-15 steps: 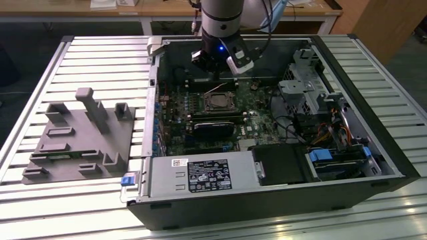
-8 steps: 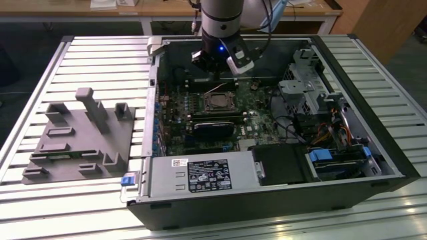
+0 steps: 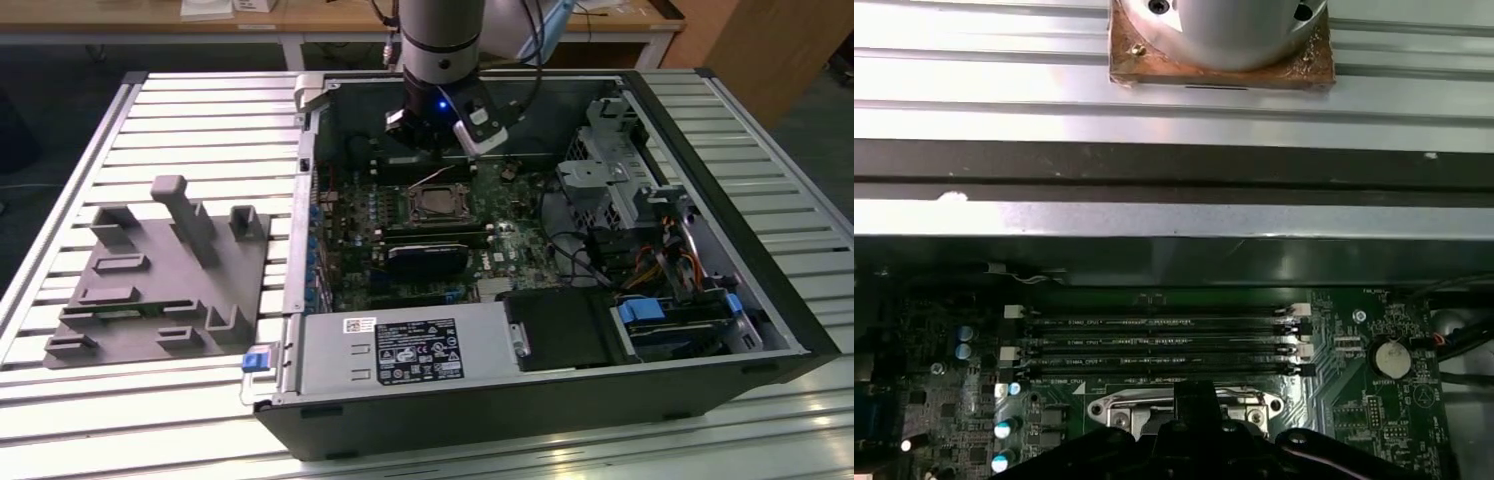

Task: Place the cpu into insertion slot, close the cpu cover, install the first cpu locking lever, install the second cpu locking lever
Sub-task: 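Install the first cpu locking lever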

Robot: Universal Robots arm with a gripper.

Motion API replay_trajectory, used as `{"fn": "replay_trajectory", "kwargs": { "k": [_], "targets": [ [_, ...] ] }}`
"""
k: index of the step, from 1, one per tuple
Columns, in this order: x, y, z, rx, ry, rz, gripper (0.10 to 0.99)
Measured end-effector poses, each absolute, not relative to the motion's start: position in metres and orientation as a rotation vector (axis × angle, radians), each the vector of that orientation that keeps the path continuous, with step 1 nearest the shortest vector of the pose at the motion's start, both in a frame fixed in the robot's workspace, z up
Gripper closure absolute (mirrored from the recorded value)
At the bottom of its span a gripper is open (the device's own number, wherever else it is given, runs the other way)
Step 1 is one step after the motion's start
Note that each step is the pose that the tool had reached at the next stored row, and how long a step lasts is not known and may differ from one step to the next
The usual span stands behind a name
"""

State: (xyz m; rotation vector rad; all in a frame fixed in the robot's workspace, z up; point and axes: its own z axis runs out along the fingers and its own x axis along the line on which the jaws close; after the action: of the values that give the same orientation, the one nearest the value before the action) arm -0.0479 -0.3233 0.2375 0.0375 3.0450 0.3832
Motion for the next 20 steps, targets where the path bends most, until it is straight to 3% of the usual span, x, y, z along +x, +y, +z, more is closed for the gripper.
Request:
{"fn": "replay_trajectory", "kwargs": {
  "k": [20],
  "targets": [
    [-0.049, -0.324, 0.22, 0.094, 3.012, 0.375, 0.98]
  ]
}}
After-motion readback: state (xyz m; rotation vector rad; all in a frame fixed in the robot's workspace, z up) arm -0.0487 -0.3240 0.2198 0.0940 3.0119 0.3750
